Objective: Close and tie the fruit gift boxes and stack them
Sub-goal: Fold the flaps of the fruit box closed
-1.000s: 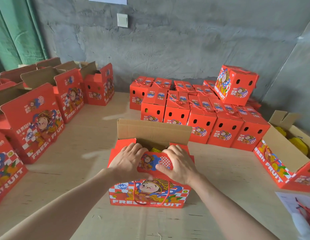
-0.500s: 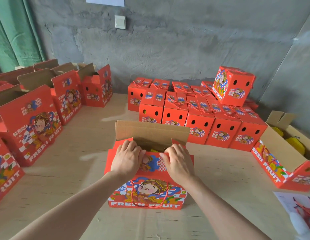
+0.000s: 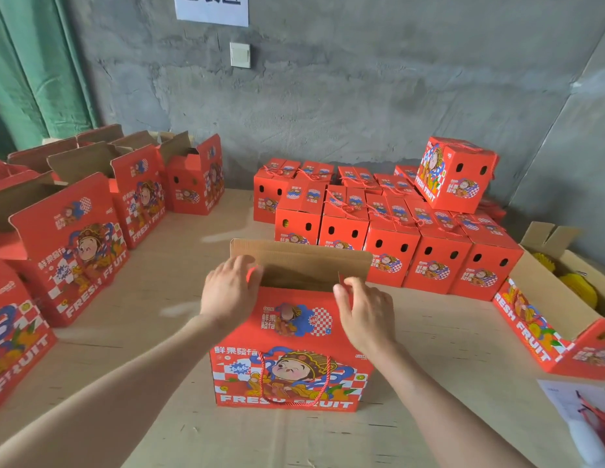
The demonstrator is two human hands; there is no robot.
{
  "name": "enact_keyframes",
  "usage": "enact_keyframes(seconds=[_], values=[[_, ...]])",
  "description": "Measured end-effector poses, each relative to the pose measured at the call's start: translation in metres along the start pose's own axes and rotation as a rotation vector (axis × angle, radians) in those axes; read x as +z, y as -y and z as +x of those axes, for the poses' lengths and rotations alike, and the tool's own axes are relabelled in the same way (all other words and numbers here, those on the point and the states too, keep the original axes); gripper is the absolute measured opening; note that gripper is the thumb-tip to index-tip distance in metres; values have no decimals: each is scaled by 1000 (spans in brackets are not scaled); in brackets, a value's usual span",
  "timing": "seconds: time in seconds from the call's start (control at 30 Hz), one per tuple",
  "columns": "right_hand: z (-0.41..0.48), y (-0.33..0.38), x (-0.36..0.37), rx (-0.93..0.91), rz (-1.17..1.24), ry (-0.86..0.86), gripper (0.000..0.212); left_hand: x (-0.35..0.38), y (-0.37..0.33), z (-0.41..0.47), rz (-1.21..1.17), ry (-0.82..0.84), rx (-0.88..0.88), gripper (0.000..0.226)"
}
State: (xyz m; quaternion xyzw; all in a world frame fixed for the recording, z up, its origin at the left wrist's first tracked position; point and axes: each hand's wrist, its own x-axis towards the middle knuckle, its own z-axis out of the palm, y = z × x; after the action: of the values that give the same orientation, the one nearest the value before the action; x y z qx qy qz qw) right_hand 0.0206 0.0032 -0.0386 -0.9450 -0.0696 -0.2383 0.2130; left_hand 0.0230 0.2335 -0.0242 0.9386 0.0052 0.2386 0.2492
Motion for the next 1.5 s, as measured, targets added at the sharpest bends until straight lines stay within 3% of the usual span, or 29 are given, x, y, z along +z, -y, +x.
enact_keyframes(seconds=[0.07, 0.13, 0.27, 0.37, 0.5, 0.6, 0.67, 0.8, 0.87, 0.93, 1.0, 1.1, 1.13, 1.2, 1.27, 1.33, 1.43, 1.5], values=[[15, -3, -19, 83, 65, 80, 53, -10, 6, 21, 5, 180, -232, 37], [33, -13, -39, 149, 218, 184, 46, -21, 14, 40, -108, 362, -396, 32], [51, -31, -60, 273, 605, 408, 34, -31, 34, 55, -523, 614, -495, 10], [51, -47, -51, 426, 698, 360, 23, -29, 49, 52, -550, 695, -420, 18], [48, -51, -30, 281, 466, 679, 27, -15, 55, 51, -557, 606, -459, 19], [50, -46, -12, 229, 278, 561, 33, -8, 57, 56, -585, 520, -513, 25], [48, -45, -2, 295, 360, 465, 42, -8, 50, 54, -712, 551, -525, 36], [39, -43, 8, 373, 571, 244, 53, -16, 47, 52, -757, 458, -429, 57], [32, -40, 7, 427, 747, 70, 44, -19, 49, 54, -827, 446, -479, 67], [32, -40, 4, 355, 773, -17, 25, -18, 52, 54, -816, 452, -453, 62], [38, -42, -5, 282, 757, 59, 22, -17, 55, 55, -713, 483, -370, 48], [52, -47, -19, 269, 750, 292, 65, -25, 61, 54, -787, 633, -362, 70], [57, -51, -21, 261, 714, 351, 66, -26, 65, 55, -860, 690, -381, 80], [63, -60, -20, 234, 677, 428, 46, -25, 71, 54, -916, 727, -368, 76], [63, -65, -18, 224, 681, 505, 31, -13, 74, 54, -711, 618, -241, 61], [56, -67, -14, 223, 766, 568, 28, 4, 71, 53, -367, 483, -138, 73], [42, -73, -2, 179, 821, 560, 51, 14, 67, 53, -61, 466, -84, 89], [34, -76, 8, 163, 734, 483, 61, 13, 70, 50, -76, 431, -34, 86]])
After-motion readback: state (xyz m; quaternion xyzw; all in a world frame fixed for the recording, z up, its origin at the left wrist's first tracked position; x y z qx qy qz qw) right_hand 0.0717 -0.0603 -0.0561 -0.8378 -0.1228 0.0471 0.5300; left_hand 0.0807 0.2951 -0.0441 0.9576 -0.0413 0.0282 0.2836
